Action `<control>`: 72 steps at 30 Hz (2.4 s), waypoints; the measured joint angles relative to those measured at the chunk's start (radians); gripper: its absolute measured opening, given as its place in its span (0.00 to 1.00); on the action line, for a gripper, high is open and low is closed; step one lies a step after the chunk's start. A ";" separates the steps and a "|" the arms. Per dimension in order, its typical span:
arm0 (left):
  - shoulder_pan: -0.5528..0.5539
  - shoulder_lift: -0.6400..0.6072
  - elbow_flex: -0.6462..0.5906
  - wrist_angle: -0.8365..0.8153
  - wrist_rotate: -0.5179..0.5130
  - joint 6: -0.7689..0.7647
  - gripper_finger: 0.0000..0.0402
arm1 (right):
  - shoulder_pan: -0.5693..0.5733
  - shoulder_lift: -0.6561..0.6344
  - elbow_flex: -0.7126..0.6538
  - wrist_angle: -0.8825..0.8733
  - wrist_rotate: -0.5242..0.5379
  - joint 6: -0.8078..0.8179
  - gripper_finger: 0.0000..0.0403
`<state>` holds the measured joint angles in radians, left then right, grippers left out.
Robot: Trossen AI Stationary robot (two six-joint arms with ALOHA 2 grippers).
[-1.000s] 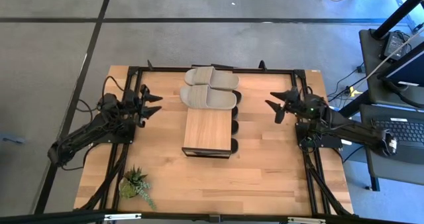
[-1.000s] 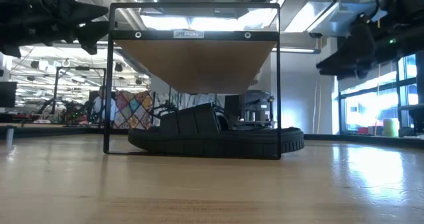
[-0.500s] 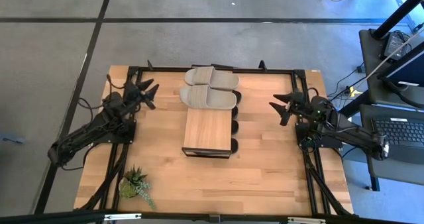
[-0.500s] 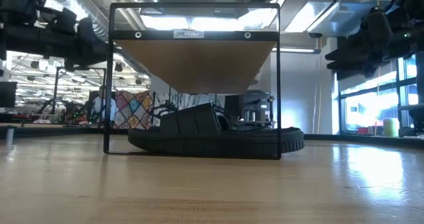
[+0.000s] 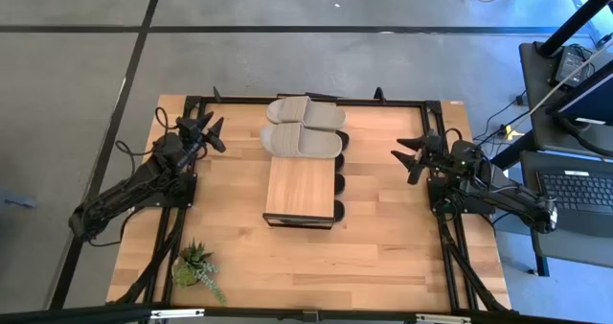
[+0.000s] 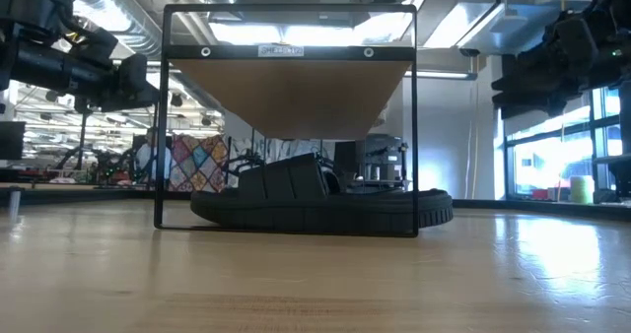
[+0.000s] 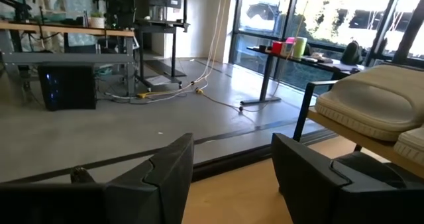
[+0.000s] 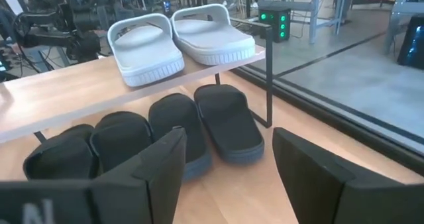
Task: Pick and place slides into the shelf
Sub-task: Return to Home Position
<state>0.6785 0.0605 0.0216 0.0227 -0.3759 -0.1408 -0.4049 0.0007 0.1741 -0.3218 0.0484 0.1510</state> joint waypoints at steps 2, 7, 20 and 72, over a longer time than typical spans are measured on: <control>0.000 0.000 0.000 0.000 0.001 0.002 0.48 | 0.000 0.000 0.000 0.001 0.000 -0.014 0.56; 0.000 0.000 0.000 0.000 0.001 0.002 0.48 | 0.000 0.000 -0.008 0.072 0.001 -0.086 0.56; 0.000 0.000 0.000 0.000 0.003 0.002 0.48 | 0.000 0.003 -0.166 0.353 -0.001 -0.118 0.56; 0.000 0.000 0.000 0.000 0.003 0.002 0.48 | 0.000 0.009 -0.164 0.340 -0.025 0.077 0.56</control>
<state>0.6785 0.0605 0.0216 0.0227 -0.3729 -0.1387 -0.4049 0.0097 0.0101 0.0185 0.0235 0.2285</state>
